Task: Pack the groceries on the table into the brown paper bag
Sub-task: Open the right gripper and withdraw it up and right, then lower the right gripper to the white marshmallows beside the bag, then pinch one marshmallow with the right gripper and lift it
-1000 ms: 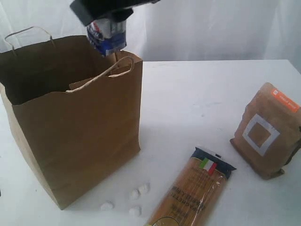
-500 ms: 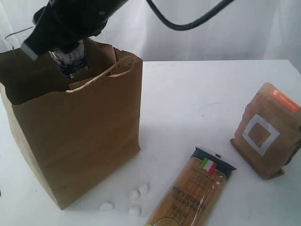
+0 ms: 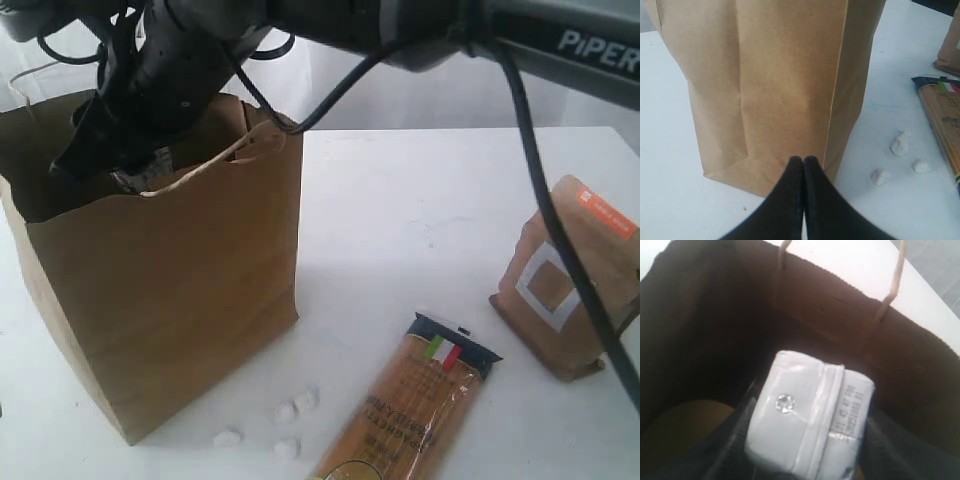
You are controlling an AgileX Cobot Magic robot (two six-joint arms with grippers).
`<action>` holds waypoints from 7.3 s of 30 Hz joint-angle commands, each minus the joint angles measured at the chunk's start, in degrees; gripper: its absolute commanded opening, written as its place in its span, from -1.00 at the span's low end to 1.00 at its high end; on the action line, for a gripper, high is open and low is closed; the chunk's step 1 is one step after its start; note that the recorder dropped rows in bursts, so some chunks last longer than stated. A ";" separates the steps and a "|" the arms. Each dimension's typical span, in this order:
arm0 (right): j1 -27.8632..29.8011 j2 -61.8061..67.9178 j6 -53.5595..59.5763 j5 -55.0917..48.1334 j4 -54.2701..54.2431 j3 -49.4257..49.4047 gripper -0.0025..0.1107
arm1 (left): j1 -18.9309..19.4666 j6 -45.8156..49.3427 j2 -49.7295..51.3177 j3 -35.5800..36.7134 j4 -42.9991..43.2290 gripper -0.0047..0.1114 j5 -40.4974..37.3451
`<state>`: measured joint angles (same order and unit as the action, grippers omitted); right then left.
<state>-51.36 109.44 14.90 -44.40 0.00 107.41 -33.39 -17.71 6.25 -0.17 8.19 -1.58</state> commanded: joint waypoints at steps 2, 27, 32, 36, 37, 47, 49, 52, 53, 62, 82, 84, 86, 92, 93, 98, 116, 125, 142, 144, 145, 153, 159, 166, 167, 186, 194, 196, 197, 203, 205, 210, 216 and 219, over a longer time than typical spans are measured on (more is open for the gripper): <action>0.06 -0.62 0.24 1.44 -0.41 0.84 -0.49 | 0.11 -0.31 -0.30 0.17 -0.06 -0.91 0.22; 0.06 -1.04 -0.14 -4.22 -3.13 1.91 0.28 | 0.11 -0.31 -0.30 0.17 -0.06 -0.91 0.22; 0.06 -3.67 -0.14 -3.89 -2.29 2.12 0.28 | 0.11 -0.31 -0.30 0.17 -0.06 -0.91 0.22; 0.06 -6.81 -0.14 -3.24 -0.66 2.12 0.27 | 0.11 -0.31 -0.30 0.17 -0.06 -0.91 0.22; 0.06 -7.58 -0.14 -3.24 0.00 2.12 0.27 | 0.11 -0.31 -0.30 0.17 -0.06 -0.91 0.22; 0.06 -15.40 -1.89 -10.90 0.00 1.26 0.16 | 0.11 -0.31 -0.30 0.17 -0.06 -0.91 0.22; 0.06 -17.54 -2.52 -12.62 0.71 0.44 0.16 | 0.11 -0.31 -0.30 0.17 -0.06 -0.91 0.22; 0.06 -21.18 -4.50 -14.10 3.78 -2.36 0.16 | 0.11 -0.31 -0.30 0.17 -0.06 -0.91 0.22; 0.06 -22.13 -4.89 -14.10 4.83 -3.48 0.16 | 0.11 -0.31 -0.30 0.17 -0.06 -0.91 0.22; 0.06 -32.58 -7.68 -10.49 6.26 -16.89 0.16 | 0.11 -0.31 -0.30 0.17 -0.06 -0.91 0.22; 0.06 -54.87 -7.40 -6.15 6.00 -46.29 0.07 | 0.11 -0.31 -0.30 0.17 -0.06 -0.91 0.22; 0.06 -55.54 -7.17 -5.83 5.86 -49.40 0.03 | 0.11 -0.31 -0.30 0.17 -0.06 -0.91 0.22; 0.06 -55.63 -7.06 -5.20 5.08 -52.63 -0.03 | 0.11 -0.31 -0.30 0.17 -0.06 -0.91 0.22; 0.06 -53.27 -0.42 0.54 0.42 -59.27 -0.10 | 0.11 -0.31 -0.30 0.17 -0.06 -0.91 0.22; 0.06 -52.74 0.97 1.90 -0.84 -59.67 -0.10 | 0.11 -0.31 -0.30 0.17 -0.06 -0.91 0.22; -0.04 -47.92 7.94 9.46 -6.46 -60.33 -0.10 | 0.11 -0.31 -0.30 0.17 -0.06 -0.91 0.22; -10.22 -21.20 22.94 26.24 -18.45 -60.18 -0.10 | 0.11 -0.31 -0.30 0.17 -0.06 -0.91 0.22; -12.10 -16.06 19.99 33.98 -18.21 -60.06 -0.10 | 0.11 -0.31 -0.30 0.17 -0.06 -0.91 0.22; -11.99 -15.72 10.57 31.08 -13.31 -58.79 -0.10 | 0.11 -0.31 -0.30 0.17 -0.06 -0.91 0.22; -11.98 -15.72 10.57 30.11 -9.46 -58.35 -0.10 | 0.11 -0.31 -0.30 0.17 -0.06 -0.91 0.22; -11.98 -15.72 10.57 29.52 -8.03 -57.98 -0.10 | 0.11 -0.31 -0.30 0.17 -0.06 -0.91 0.22; -10.37 -14.36 10.57 27.32 2.45 -55.06 -0.10 | 0.11 -0.31 -0.30 0.17 -0.06 -0.91 0.22; -8.84 -9.51 10.57 21.56 2.54 -50.52 -0.10 | 0.11 -0.31 -0.30 0.17 -0.06 -0.91 0.22; -8.61 -2.12 10.27 16.25 2.54 -43.49 -0.10 | 0.11 -0.31 -0.30 0.17 -0.06 -0.91 0.22; -8.61 -1.35 10.04 16.25 2.54 -42.84 -0.10 | 0.11 -0.31 -0.30 0.17 -0.06 -0.91 0.22; -8.61 5.34 2.91 9.90 1.68 -37.85 -0.18 | 0.11 -0.31 -0.30 0.17 -0.06 -0.91 0.22; -8.61 5.39 -2.18 5.78 -1.87 -37.85 -0.81 | 0.11 -0.31 -0.30 0.17 -0.06 -0.91 0.22; -8.61 4.83 -1.25 4.51 -3.27 -37.85 -0.94 | 0.11 -0.31 -0.30 0.17 -0.06 -0.91 0.22; -8.61 4.25 -0.41 3.51 -4.34 -37.85 -0.96 | 0.11 -0.31 -0.30 0.17 -0.06 -0.91 0.22; -8.61 -1.86 0.78 2.68 -9.41 -37.85 -0.96 | 0.11 -0.31 -0.30 0.17 -0.06 -0.91 0.22; -8.61 -4.44 0.67 3.53 -9.67 -37.85 -0.96 | 0.11 -0.31 -0.30 0.17 -0.06 -0.91 0.22; -8.86 -9.64 -0.16 3.55 -9.83 -37.85 -0.96 | 0.11 -0.31 -0.30 0.17 -0.06 -0.91 0.22; -9.26 -15.72 -2.18 3.91 -11.62 -37.61 -0.96 | 0.11 -0.31 -0.30 0.17 -0.06 -0.91 0.22; -9.26 -18.43 -2.18 3.72 -13.33 -36.87 -0.96 | 0.11 -0.31 -0.30 0.17 -0.06 -0.91 0.22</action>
<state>-60.52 93.74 13.13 -41.16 -11.68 69.65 -33.39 -17.71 6.25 -0.17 8.19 -1.58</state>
